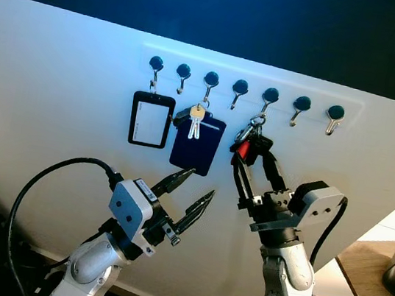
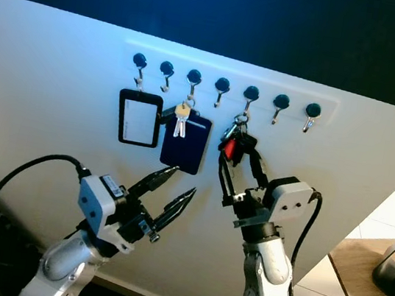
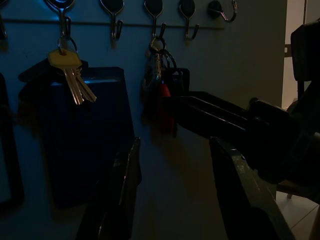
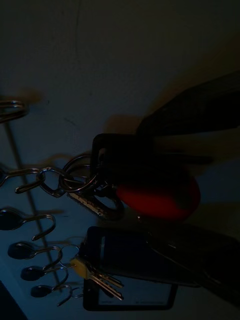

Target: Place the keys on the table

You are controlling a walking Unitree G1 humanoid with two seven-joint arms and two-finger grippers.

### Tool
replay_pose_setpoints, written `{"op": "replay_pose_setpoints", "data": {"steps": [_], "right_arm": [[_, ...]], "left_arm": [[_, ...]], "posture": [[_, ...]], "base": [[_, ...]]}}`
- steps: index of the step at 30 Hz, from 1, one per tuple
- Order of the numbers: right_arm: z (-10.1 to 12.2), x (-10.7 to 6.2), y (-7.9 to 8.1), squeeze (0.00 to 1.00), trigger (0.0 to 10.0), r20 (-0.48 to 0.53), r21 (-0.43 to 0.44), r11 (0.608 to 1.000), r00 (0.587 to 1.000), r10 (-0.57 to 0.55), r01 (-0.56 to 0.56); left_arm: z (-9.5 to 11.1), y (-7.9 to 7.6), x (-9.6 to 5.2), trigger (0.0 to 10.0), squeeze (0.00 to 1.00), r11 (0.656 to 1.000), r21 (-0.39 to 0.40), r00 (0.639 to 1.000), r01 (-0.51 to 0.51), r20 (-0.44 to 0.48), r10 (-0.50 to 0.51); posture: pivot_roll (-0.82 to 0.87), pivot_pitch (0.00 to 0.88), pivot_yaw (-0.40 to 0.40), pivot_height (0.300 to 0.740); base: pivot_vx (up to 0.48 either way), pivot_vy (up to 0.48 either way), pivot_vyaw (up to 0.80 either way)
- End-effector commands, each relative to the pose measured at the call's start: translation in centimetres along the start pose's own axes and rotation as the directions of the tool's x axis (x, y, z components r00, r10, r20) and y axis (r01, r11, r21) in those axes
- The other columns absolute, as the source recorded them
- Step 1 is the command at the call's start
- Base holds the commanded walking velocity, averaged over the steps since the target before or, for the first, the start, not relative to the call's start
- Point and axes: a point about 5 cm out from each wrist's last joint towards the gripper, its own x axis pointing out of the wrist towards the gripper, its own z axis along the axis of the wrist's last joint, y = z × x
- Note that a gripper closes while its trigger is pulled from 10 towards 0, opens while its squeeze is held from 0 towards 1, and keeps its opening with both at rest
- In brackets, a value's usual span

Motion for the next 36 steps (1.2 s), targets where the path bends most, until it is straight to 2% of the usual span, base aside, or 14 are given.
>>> {"op": "replay_pose_setpoints", "data": {"steps": [1, 2, 10, 11, 15, 16, 17, 21, 26, 32, 33, 34, 35, 36], "right_arm": [[-0.3, -0.4, -0.3, 0.00, 1.4, -0.027, -0.010, 1.000, 0.999, -0.022, 0.021], [-0.3, -0.4, -0.3, 0.00, 10.0, -0.032, -0.020, 0.999, 0.999, -0.026, 0.026], [-0.6, -0.8, -0.3, 0.00, 10.0, -0.045, -0.032, 0.999, 0.998, -0.037, 0.035], [-0.6, -1.2, -0.2, 0.00, 0.0, -0.044, 0.001, 0.999, 0.998, -0.033, 0.033], [-1.1, -2.1, -0.4, 0.00, 0.0, -0.072, -0.024, 0.997, 0.995, -0.073, 0.071], [-1.4, -2.5, -0.6, 0.00, 1.6, -0.090, -0.048, 0.995, 0.992, -0.092, 0.088], [-1.9, -3.6, -1.1, 0.00, 10.0, -0.125, -0.075, 0.990, 0.984, -0.129, 0.121], [-2.4, -5.1, -1.8, 0.00, 10.0, -0.160, -0.105, 0.981, 0.971, -0.176, 0.160], [-3.5, -7.7, -3.0, 0.00, 10.0, -0.246, -0.149, 0.962, 0.933, -0.262, 0.230], [-4.5, -9.2, -3.5, 0.00, 10.0, -0.311, -0.181, 0.952, 0.904, -0.292, 0.245], [-4.7, -9.4, -3.4, 0.00, 10.0, -0.321, -0.184, 0.952, 0.901, -0.292, 0.243], [-4.8, -9.5, -3.4, 0.00, 10.0, -0.327, -0.184, 0.952, 0.899, -0.292, 0.242], [-4.9, -9.6, -3.4, 0.00, 10.0, -0.332, -0.186, 0.952, 0.897, -0.293, 0.242], [-5.0, -9.6, -3.4, 0.00, 10.0, -0.334, -0.185, 0.952, 0.896, -0.292, 0.242]], "left_arm": [[-0.2, -0.3, -0.2, 10.0, 0.00, 1.000, 0.004, 1.000, 0.014, -0.022, -0.014], [-0.2, -0.3, -0.2, 10.0, 0.00, 1.000, 0.005, 1.000, 0.014, -0.023, -0.014], [-0.3, -0.3, -0.4, 10.0, 0.00, 1.000, 0.010, 0.999, 0.016, -0.033, -0.016], [-0.3, -0.3, -0.4, 10.0, 0.00, 1.000, 0.011, 0.999, 0.015, -0.036, -0.015], [-0.4, -0.3, -0.4, 10.0, 0.00, 1.000, 0.013, 0.999, 0.016, -0.039, -0.015], [-0.4, -0.3, -0.4, 10.0, 0.00, 1.000, 0.014, 0.999, 0.016, -0.040, -0.015], [-0.5, -0.3, -0.5, 10.0, 0.00, 1.000, 0.015, 0.999, 0.014, -0.044, -0.014], [-0.6, -0.2, -0.7, 10.0, 0.00, 1.000, 0.018, 0.999, 0.011, -0.053, -0.010], [-1.2, 0.1, -1.4, 10.0, 0.00, 1.000, 0.019, 0.996, -0.009, -0.085, 0.010], [-1.3, 0.3, -1.7, 10.0, 0.00, 1.000, 0.018, 0.995, -0.020, -0.093, 0.022], [-1.2, 0.3, -1.7, 10.0, 0.35, 1.000, 0.014, 0.996, -0.023, -0.090, 0.025], [-1.2, 0.3, -1.7, 10.0, 0.92, 1.000, 0.014, 0.996, -0.025, -0.089, 0.026], [-1.2, 0.3, -1.7, 10.0, 0.92, 1.000, 0.014, 0.996, -0.025, -0.088, 0.027], [-1.2, 0.3, -1.6, 4.7, 0.85, 0.999, 0.017, 0.996, -0.027, -0.088, 0.028]], "posture": [[0.12, 0.084, -0.057, 0.740], [0.12, 0.084, -0.056, 0.740], [0.12, 0.083, -0.057, 0.740], [0.12, 0.083, -0.057, 0.740], [0.12, 0.081, -0.057, 0.740], [0.12, 0.081, -0.059, 0.740], [0.12, 0.080, -0.060, 0.740], [0.12, 0.083, -0.061, 0.740], [0.12, 0.086, -0.058, 0.740], [0.12, 0.087, -0.058, 0.740], [0.12, 0.087, -0.059, 0.740], [0.12, 0.087, -0.059, 0.740], [0.12, 0.087, -0.059, 0.740], [0.12, 0.087, -0.059, 0.740]], "base": [[0.000, 0.000, 0.00], [0.000, 0.000, 0.00], [0.000, 0.000, 0.00], [0.000, 0.000, 0.00], [0.000, 0.000, 0.00], [0.000, 0.000, 0.00], [0.000, 0.000, 0.00], [0.000, 0.000, 0.00], [0.000, 0.000, 0.00], [0.000, 0.000, 0.00], [0.000, 0.000, 0.00], [0.000, 0.000, 0.00], [0.000, 0.000, 0.00], [0.000, 0.000, 0.00]]}}
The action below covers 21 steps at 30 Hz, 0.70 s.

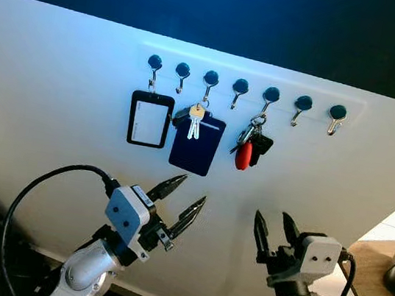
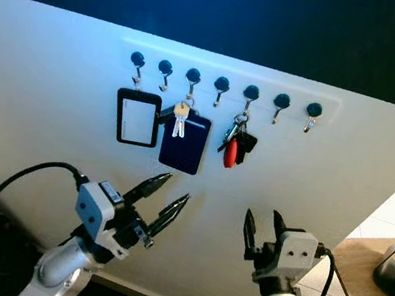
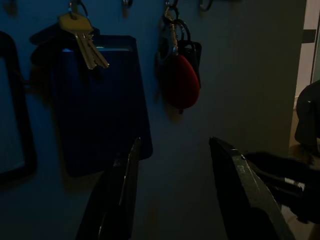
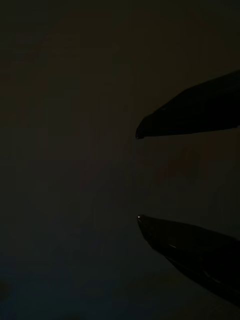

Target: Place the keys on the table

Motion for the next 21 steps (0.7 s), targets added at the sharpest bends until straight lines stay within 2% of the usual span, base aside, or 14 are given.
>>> {"op": "replay_pose_setpoints", "data": {"steps": [1, 2, 3, 4, 13, 14, 15, 16, 17, 21], "right_arm": [[-0.4, -0.3, -0.1, 0.00, 10.0, -0.013, -0.007, 1.000, 1.000, -0.004, 0.004], [-0.4, -0.3, 0.0, 0.00, 10.0, -0.014, -0.007, 1.000, 1.000, -0.004, 0.004], [-0.4, -0.3, 0.0, 0.00, 10.0, -0.014, -0.006, 1.000, 1.000, -0.003, 0.003], [-0.5, -0.2, 0.1, 0.00, 10.0, -0.014, -0.004, 1.000, 1.000, -0.001, 0.001], [-0.2, 0.2, 0.5, 0.00, 10.0, 0.003, 0.003, 1.000, 1.000, 0.014, -0.014], [-0.2, 0.3, 0.7, 0.00, 10.0, 0.006, 0.002, 1.000, 1.000, 0.024, -0.024], [-0.1, 0.4, 0.8, 0.00, 10.0, 0.012, 0.011, 0.999, 0.999, 0.037, -0.037], [0.1, 0.5, 1.1, 0.42, 10.0, 0.023, 0.018, 0.998, 0.998, 0.058, -0.058], [0.3, 0.7, 1.5, 1.00, 10.0, 0.039, 0.036, 0.996, 0.996, 0.078, -0.080], [0.7, 0.9, 2.1, 1.00, 10.0, 0.062, 0.053, 0.993, 0.993, 0.102, -0.105]], "left_arm": [[-0.5, 0.0, -0.4, 4.7, 0.85, 1.000, -0.003, 1.000, 0.004, -0.028, -0.004], [-0.5, 0.0, -0.4, 4.7, 0.85, 1.000, -0.001, 1.000, 0.003, -0.028, -0.003], [-0.5, 0.0, -0.4, 0.0, 0.20, 1.000, -0.004, 1.000, 0.004, -0.027, -0.004], [-0.5, 0.0, -0.3, 0.0, 0.00, 1.000, -0.006, 1.000, 0.003, -0.025, -0.004], [-0.5, 0.1, -0.3, 0.0, 0.00, 1.000, 0.009, 1.000, 0.000, -0.028, 0.000], [-0.5, 0.1, -0.3, 0.2, 0.00, 1.000, 0.016, 1.000, -0.004, -0.031, 0.005], [-0.6, 0.1, -0.3, 10.0, 0.00, 1.000, 0.019, 0.999, -0.009, -0.035, 0.010], [-0.7, 0.2, -0.3, 10.0, 0.00, 1.000, 0.012, 0.999, -0.016, -0.037, 0.017], [-0.7, 0.2, -0.3, 10.0, 1.00, 1.000, 0.002, 0.999, -0.020, -0.036, 0.020], [-0.6, 0.1, -0.2, 10.0, 1.00, 1.000, -0.007, 0.999, -0.018, -0.030, 0.018]], "posture": [[0.12, 0.087, -0.059, 0.740], [0.12, 0.087, -0.059, 0.740], [0.12, 0.085, -0.062, 0.740], [0.12, 0.084, -0.061, 0.740], [0.12, 0.085, -0.061, 0.740], [0.12, 0.084, -0.061, 0.740], [0.12, 0.084, -0.061, 0.740], [0.12, 0.084, -0.060, 0.740], [0.12, 0.084, -0.060, 0.740], [0.12, 0.082, -0.059, 0.740]], "base": [[0.000, 0.000, 0.00], [0.000, 0.000, 0.00], [0.000, 0.000, 0.00], [0.000, 0.000, 0.00], [0.000, 0.000, 0.00], [0.000, 0.000, 0.00], [0.000, 0.000, 0.00], [0.000, 0.000, 0.00], [0.000, 0.000, 0.00], [0.000, 0.000, 0.00]]}}
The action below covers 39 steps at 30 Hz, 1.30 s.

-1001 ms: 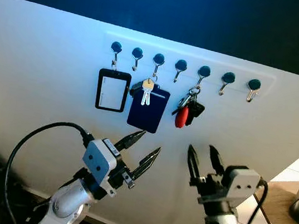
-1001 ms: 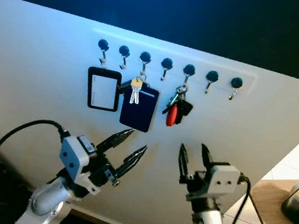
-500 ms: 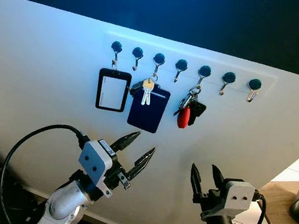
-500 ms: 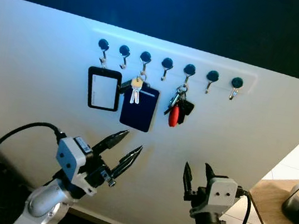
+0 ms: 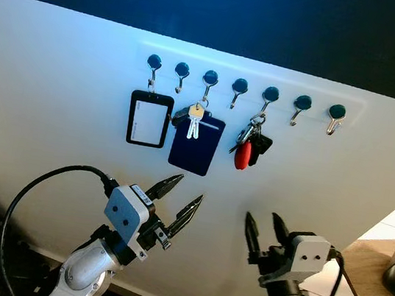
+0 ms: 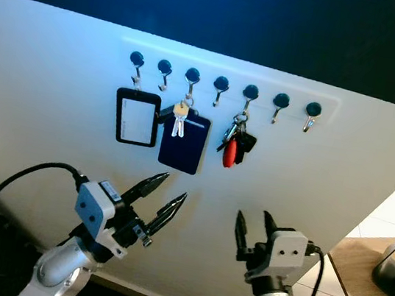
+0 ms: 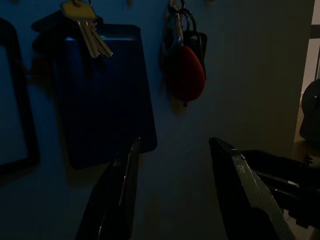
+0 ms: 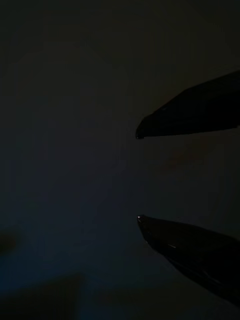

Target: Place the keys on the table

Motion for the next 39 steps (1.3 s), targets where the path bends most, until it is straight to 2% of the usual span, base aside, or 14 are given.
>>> {"op": "replay_pose_setpoints", "data": {"steps": [1, 4, 5, 7, 8, 13, 14, 16, 17, 18, 20, 24, 33, 39], "right_arm": [[0.3, 0.2, 0.1, 1.00, 10.0, 0.019, -0.001, 1.000, 1.000, 0.007, -0.007], [0.3, 0.5, 0.3, 1.00, 10.0, 0.013, -0.022, 1.000, 1.000, 0.009, -0.009], [0.3, 0.6, 0.3, 0.66, 10.0, 0.009, -0.023, 1.000, 1.000, 0.010, -0.010], [0.2, 0.7, 0.3, 0.66, 10.0, 0.005, -0.022, 1.000, 1.000, 0.011, -0.011], [-0.1, 0.6, 0.4, 0.00, 0.0, -0.006, 0.009, 1.000, 1.000, 0.027, -0.027], [-0.8, 0.3, 0.1, 0.00, 0.0, -0.040, 0.009, 1.000, 0.999, 0.018, -0.017], [-1.5, 0.1, 0.0, 0.00, 3.0, -0.090, -0.002, 1.000, 0.996, 0.011, -0.011], [-1.8, 0.0, -0.1, 0.00, 3.0, -0.109, -0.006, 1.000, 0.994, 0.008, -0.009], [-2.3, -0.2, -0.2, 0.00, 10.0, -0.138, -0.006, 1.000, 0.990, 0.005, -0.006], [-3.3, -0.5, -0.3, 0.00, 10.0, -0.204, -0.010, 1.000, 0.979, 0.002, -0.004], [-4.0, -0.8, -0.5, 0.00, 10.0, -0.249, -0.013, 1.000, 0.968, -0.001, -0.002], [-8.4, -3.5, -2.3, 0.00, 10.0, -0.485, -0.050, 0.996, 0.870, -0.084, 0.067], [-10.6, -5.9, -3.6, 0.00, 10.0, -0.603, -0.100, 0.981, 0.774, -0.194, 0.168], [-12.6, -8.2, -4.1, 0.00, 10.0, -0.720, -0.167, 0.970, 0.651, -0.241, 0.175]], "left_arm": [[-0.3, 0.0, -0.1, 10.0, 1.00, 1.000, -0.001, 1.000, -0.002, -0.015, 0.002], [-0.4, 0.2, -0.2, 10.0, 1.00, 0.999, 0.026, 0.999, -0.022, -0.029, 0.022], [-0.5, 0.3, -0.2, 10.0, 0.82, 0.999, 0.023, 0.999, -0.023, -0.036, 0.024], [-0.7, 0.3, -0.2, 10.0, 0.82, 1.000, 0.016, 0.999, -0.023, -0.042, 0.023], [-0.8, 0.2, -0.4, 0.0, 0.00, 1.000, -0.006, 0.999, -0.016, -0.045, 0.016], [-1.3, 0.2, -0.7, 0.0, 0.00, 1.000, -0.011, 0.998, -0.025, -0.066, 0.024], [-1.9, 0.5, -1.1, 0.0, 0.00, 0.998, 0.005, 0.993, -0.058, -0.103, 0.058], [-2.2, 0.6, -1.3, 0.0, 0.00, 0.998, 0.009, 0.991, -0.070, -0.116, 0.070], [-2.8, 0.7, -1.5, 1.0, 0.00, 0.996, 0.000, 0.985, -0.091, -0.146, 0.090], [-3.9, 1.0, -2.2, 10.0, 0.00, 0.992, -0.006, 0.971, -0.124, -0.207, 0.120], [-4.7, 1.1, -2.7, 10.0, 0.00, 0.989, -0.008, 0.958, -0.146, -0.249, 0.140], [-9.6, 2.2, -7.5, 10.0, 0.00, 0.968, 0.002, 0.829, -0.251, -0.516, 0.216], [-12.5, 3.9, -11.9, 10.0, 0.00, 0.916, 0.061, 0.668, -0.396, -0.665, 0.333], [-15.6, 3.1, -15.9, 10.0, 0.00, 0.837, 0.083, 0.446, -0.540, -0.816, 0.368]], "posture": [[0.12, 0.082, -0.059, 0.740], [0.12, 0.082, -0.059, 0.740], [0.12, 0.082, -0.061, 0.740], [0.12, 0.082, -0.061, 0.740], [0.12, 0.081, -0.063, 0.740], [0.12, 0.081, -0.065, 0.740], [0.11, 0.078, -0.065, 0.740], [0.11, 0.078, -0.065, 0.740], [0.11, 0.076, -0.069, 0.740], [0.11, 0.074, -0.072, 0.740], [0.11, 0.074, -0.074, 0.740], [0.09, 0.069, -0.073, 0.740], [0.09, 0.074, -0.063, 0.740], [0.08, 0.066, -0.069, 0.740]], "base": [[0.000, 0.000, 0.00], [0.000, 0.000, 0.00], [0.000, 0.000, 0.00], [0.000, 0.000, 0.00], [0.000, 0.000, 0.00], [0.000, 0.000, 0.00], [0.000, 0.000, 0.00], [0.000, 0.000, 0.00], [0.000, 0.000, 0.00], [0.000, 0.000, 0.00], [0.000, 0.000, 0.00], [0.000, 0.000, 0.00], [0.000, 0.000, 0.00], [0.000, 0.000, 0.00]]}}
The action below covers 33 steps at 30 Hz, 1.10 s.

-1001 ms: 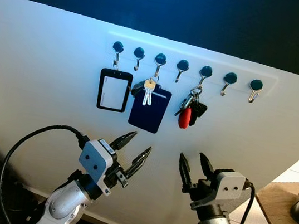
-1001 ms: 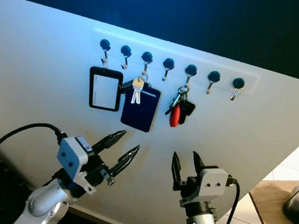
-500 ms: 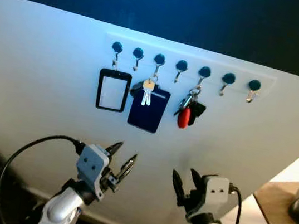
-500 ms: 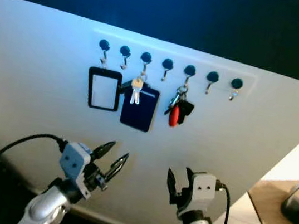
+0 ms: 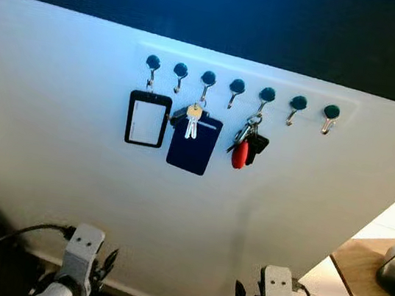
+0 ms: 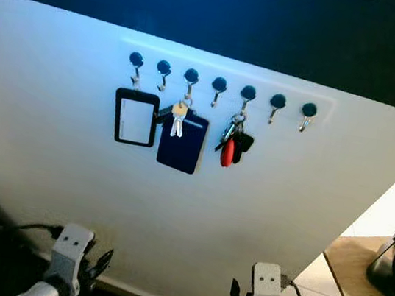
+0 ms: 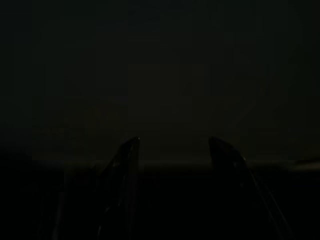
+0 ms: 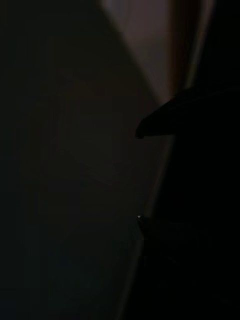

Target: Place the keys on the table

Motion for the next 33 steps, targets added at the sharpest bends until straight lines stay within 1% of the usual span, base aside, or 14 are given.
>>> {"op": "replay_pose_setpoints", "data": {"steps": [1, 3, 4, 7, 10, 14, 15, 16, 18, 21, 22, 23, 26, 33], "right_arm": [[-1.4, -0.4, -0.6, 0.00, 10.0, -0.069, -0.011, 0.999, 0.997, -0.039, 0.038], [-1.5, -0.5, -0.7, 0.00, 10.0, -0.078, -0.012, 0.999, 0.996, -0.046, 0.046], [-2.4, -0.7, -1.1, 0.00, 10.0, -0.127, -0.010, 0.997, 0.989, -0.078, 0.077], [-3.3, -1.1, -1.5, 0.00, 10.0, -0.181, -0.028, 0.994, 0.977, -0.109, 0.106], [-3.3, -1.1, -1.5, 0.00, 10.0, -0.176, -0.044, 0.994, 0.979, -0.106, 0.100], [-2.7, -0.8, -1.1, 0.00, 10.0, -0.131, -0.046, 0.997, 0.989, -0.072, 0.067], [-2.6, -0.8, -1.0, 1.00, 10.0, -0.118, -0.017, 0.999, 0.992, -0.047, 0.046], [-2.5, -0.8, -0.9, 1.00, 10.0, -0.106, -0.007, 0.999, 0.994, -0.032, 0.031], [-2.5, -0.8, -1.0, 1.00, 10.0, -0.103, -0.010, 1.000, 0.994, -0.023, 0.022], [-2.9, -0.9, -1.5, 1.00, 10.0, -0.138, -0.062, 0.996, 0.988, -0.070, 0.062], [-3.1, -1.0, -1.8, 0.44, 10.0, -0.160, -0.076, 0.994, 0.983, -0.088, 0.077], [-3.2, -1.1, -1.9, 0.00, 10.0, -0.166, -0.078, 0.995, 0.983, -0.081, 0.069], [-3.4, -1.2, -2.0, 0.00, 10.0, -0.168, -0.087, 0.995, 0.983, -0.069, 0.055], [-3.6, -1.3, -1.9, 0.00, 10.0, -0.176, -0.076, 0.995, 0.981, -0.079, 0.067]], "left_arm": [[-2.2, -0.2, -0.5, 10.0, 0.00, 0.998, -0.040, 0.996, -0.038, -0.087, 0.034], [-2.6, -0.1, -0.5, 10.0, 0.00, 0.998, -0.041, 0.994, -0.053, -0.102, 0.048], [-3.9, 0.4, -0.9, 10.0, 0.00, 0.990, -0.065, 0.979, -0.125, -0.167, 0.113], [-4.6, 0.6, -1.1, 10.0, 0.00, 0.976, -0.103, 0.966, -0.190, -0.197, 0.167], [-4.3, 0.2, -0.8, 10.0, 0.00, 0.976, -0.122, 0.973, -0.179, -0.171, 0.157], [-4.2, -0.6, -0.3, 10.0, 0.00, 0.985, -0.102, 0.980, -0.138, -0.160, 0.121], [-4.2, -0.7, -0.3, 10.0, 0.47, 0.984, -0.129, 0.982, -0.125, -0.158, 0.104], [-4.2, -0.9, -0.3, 10.0, 1.00, 0.982, -0.147, 0.984, -0.116, -0.154, 0.093], [-4.2, -1.0, -0.2, 10.0, 1.00, 0.983, -0.153, 0.985, -0.105, -0.149, 0.083], [-4.3, -1.2, -0.1, 10.0, 1.00, 0.984, -0.132, 0.983, -0.117, -0.158, 0.096], [-4.4, -1.3, -0.1, 10.0, 0.00, 0.983, -0.123, 0.980, -0.133, -0.167, 0.112], [-4.5, -1.3, -0.1, 10.0, 0.00, 0.981, -0.131, 0.978, -0.144, -0.172, 0.121], [-4.5, -1.3, 0.0, 10.0, 0.00, 0.978, -0.145, 0.979, -0.150, -0.163, 0.126], [-4.7, -1.1, -0.2, 10.0, 0.00, 0.985, -0.115, 0.979, -0.128, -0.173, 0.107]], "posture": [[0.08, 0.063, -0.073, 0.740], [0.08, 0.062, -0.074, 0.740], [0.07, 0.059, -0.077, 0.740], [0.06, 0.058, -0.073, 0.740], [0.06, 0.060, -0.074, 0.740], [0.06, 0.059, -0.078, 0.740], [0.06, 0.058, -0.078, 0.740], [0.06, 0.058, -0.078, 0.740], [0.06, 0.055, -0.077, 0.740], [0.06, 0.053, -0.084, 0.740], [0.05, 0.050, -0.094, 0.740], [0.05, 0.051, -0.098, 0.740], [0.04, 0.050, -0.094, 0.740], [0.04, 0.047, -0.077, 0.740]], "base": [[0.000, 0.000, 0.00], [0.000, 0.000, 0.00], [0.000, 0.000, 0.00], [0.000, 0.000, 0.00], [0.000, 0.000, 0.00], [0.000, 0.000, 0.00], [0.000, 0.000, 0.00], [0.000, 0.000, 0.00], [0.000, 0.000, 0.00], [0.000, 0.000, 0.00], [0.000, 0.000, 0.00], [0.000, 0.000, 0.00], [0.000, 0.000, 0.00], [0.000, 0.000, 0.00]]}}
